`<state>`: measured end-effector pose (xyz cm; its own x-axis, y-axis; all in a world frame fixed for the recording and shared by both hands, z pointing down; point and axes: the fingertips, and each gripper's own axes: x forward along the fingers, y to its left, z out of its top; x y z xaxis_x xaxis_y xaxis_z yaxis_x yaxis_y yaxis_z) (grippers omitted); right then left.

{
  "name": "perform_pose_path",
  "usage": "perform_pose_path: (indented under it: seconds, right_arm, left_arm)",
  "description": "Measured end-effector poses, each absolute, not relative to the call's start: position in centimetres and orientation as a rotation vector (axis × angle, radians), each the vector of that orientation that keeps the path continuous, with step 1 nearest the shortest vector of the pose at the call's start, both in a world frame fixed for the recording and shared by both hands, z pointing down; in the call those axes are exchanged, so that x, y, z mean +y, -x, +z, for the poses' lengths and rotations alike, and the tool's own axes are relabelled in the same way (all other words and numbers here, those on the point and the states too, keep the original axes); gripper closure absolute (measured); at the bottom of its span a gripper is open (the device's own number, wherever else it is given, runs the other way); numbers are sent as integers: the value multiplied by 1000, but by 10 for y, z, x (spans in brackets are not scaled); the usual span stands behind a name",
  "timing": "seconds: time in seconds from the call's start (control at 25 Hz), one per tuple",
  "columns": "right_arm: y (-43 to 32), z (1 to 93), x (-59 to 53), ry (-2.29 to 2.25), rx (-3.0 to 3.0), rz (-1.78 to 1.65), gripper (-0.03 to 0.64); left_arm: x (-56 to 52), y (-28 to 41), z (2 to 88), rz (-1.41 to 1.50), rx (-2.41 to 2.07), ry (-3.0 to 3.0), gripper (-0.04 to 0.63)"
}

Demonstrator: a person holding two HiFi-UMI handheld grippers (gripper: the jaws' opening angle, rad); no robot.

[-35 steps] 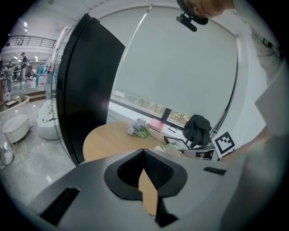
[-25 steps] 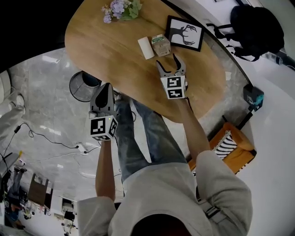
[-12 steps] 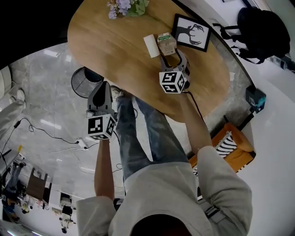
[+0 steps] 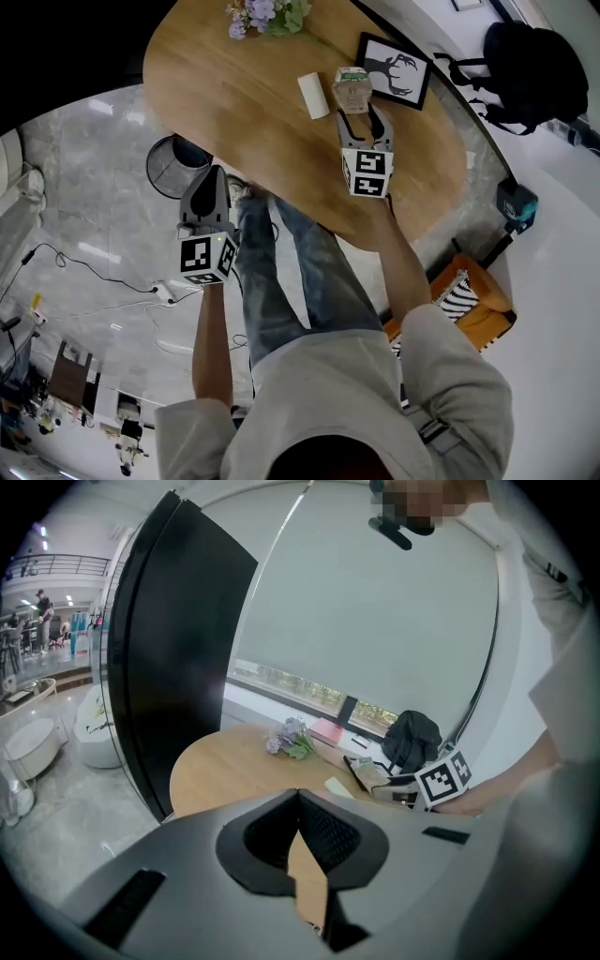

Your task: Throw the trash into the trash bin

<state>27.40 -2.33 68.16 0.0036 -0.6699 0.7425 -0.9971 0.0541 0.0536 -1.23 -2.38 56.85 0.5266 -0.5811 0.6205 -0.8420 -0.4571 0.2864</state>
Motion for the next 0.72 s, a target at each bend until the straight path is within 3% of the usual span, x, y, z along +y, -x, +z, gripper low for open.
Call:
perform_pose_path:
  seconds: [0.24, 0.72]
  right_arm:
    - [-259, 653, -24, -1859, -1904, 1060, 333]
    - [-93, 622, -31, -1409, -2227, 943, 333]
  left_arm:
    - [-22, 19, 562, 566, -1176, -2194, 578]
    - [6, 97, 551, 454, -1376, -2082, 577]
